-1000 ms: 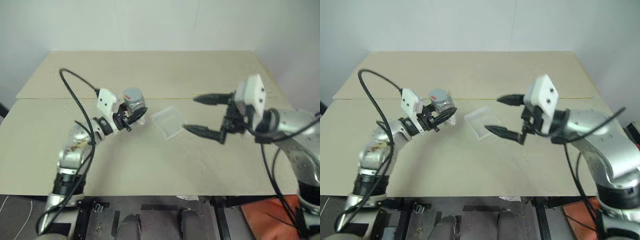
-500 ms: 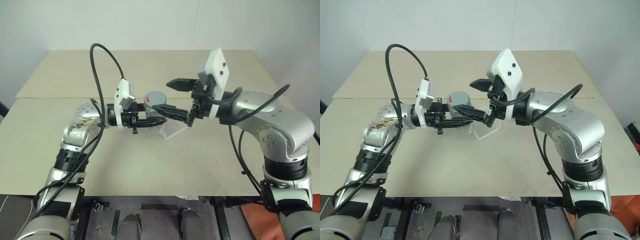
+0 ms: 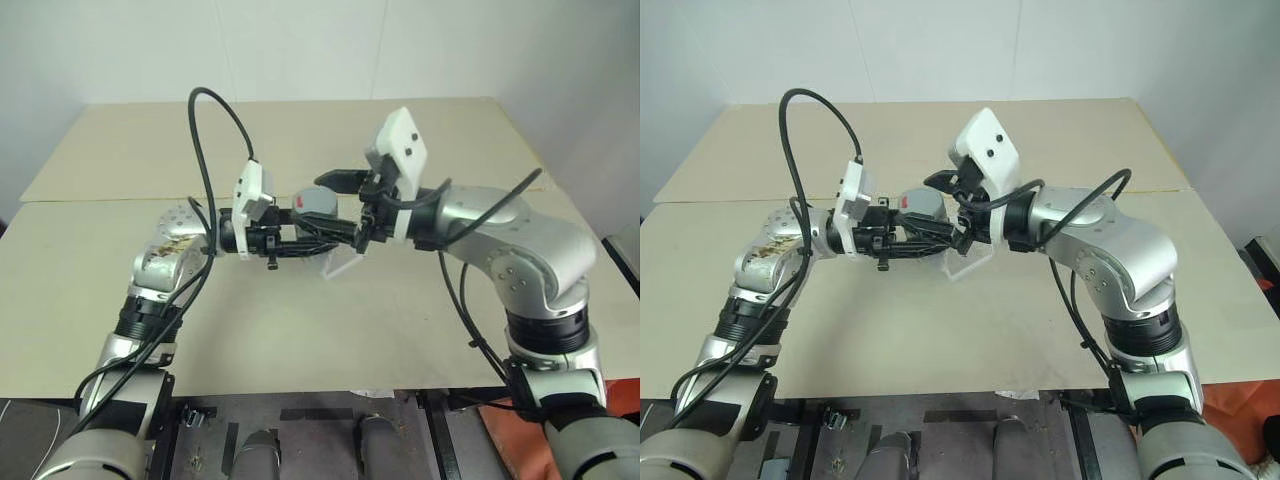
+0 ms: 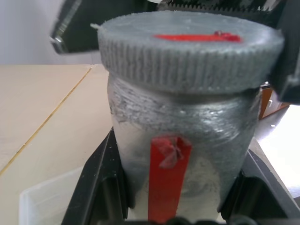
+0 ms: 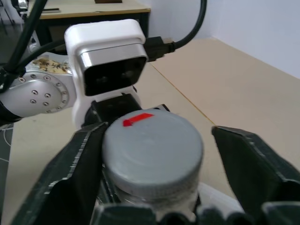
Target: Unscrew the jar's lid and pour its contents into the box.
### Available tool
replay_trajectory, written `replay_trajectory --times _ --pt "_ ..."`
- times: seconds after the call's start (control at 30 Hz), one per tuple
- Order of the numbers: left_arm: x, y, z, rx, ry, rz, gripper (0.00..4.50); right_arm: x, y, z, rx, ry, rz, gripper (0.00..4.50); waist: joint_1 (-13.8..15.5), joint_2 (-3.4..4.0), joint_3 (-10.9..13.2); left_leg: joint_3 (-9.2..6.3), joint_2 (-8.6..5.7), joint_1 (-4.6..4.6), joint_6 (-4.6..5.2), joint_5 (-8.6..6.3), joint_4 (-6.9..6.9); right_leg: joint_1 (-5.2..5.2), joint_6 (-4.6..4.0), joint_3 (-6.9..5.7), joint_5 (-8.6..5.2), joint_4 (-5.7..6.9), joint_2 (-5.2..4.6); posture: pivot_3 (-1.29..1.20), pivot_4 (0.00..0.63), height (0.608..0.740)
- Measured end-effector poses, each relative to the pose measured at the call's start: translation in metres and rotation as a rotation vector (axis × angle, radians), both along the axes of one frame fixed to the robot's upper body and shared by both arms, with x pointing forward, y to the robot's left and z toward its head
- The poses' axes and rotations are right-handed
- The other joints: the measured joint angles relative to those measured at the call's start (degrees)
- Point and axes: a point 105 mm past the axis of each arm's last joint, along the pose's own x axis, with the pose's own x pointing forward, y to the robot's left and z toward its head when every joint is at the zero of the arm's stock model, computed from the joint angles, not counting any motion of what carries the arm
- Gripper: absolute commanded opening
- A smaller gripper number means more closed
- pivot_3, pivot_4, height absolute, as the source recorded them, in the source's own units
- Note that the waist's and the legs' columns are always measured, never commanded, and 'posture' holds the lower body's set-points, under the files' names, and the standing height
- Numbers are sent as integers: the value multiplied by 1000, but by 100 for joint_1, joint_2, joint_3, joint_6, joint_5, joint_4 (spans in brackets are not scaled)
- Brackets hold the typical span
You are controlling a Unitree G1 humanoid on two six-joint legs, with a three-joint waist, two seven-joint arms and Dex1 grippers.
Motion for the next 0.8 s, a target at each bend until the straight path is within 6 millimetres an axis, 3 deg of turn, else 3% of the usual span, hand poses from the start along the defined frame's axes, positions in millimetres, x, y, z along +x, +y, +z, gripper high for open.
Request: replay_trajectory --times 0.03,0.23,0.5,0.67,0.73,0.8 --pt "0 1 0 3 -3 2 1943 0 0 0 1 5 4 2756 1 0 0 0 -1 0 0 0 0 1 0 0 0 0 -1 0 150 740" --pt "-4 7 0 38 -2 -34 1943 -1 5 -2 9 16 73 2756 -8 1 1 0 0 1 0 0 0 -1 0 0 0 -1 0 0 150 740" --pt "-26 19 2 44 -4 -257 1943 -14 17 0 -11 -4 466 2756 -13 2 2 0 0 0 0 0 1 0 0 0 0 -1 1 0 150 740" --pt "-33 19 3 46 -19 -294 1943 -13 19 0 -23 -33 638 2756 -36 4 2 0 1 2 -1 1 1 0 0 0 0 2 2 0 150 740" --pt "-34 22 1 55 -17 -287 1943 -11 22 -2 -35 -34 681 3468 -84 4 3 -1 1 2 -3 2 0 -1 0 0 0 8 2 0 150 740" --pt "-36 23 -1 51 -9 -290 1943 -8 24 -4 -45 -42 700 3804 -130 4 3 -2 1 2 -5 3 0 -1 0 0 0 10 2 0 150 740"
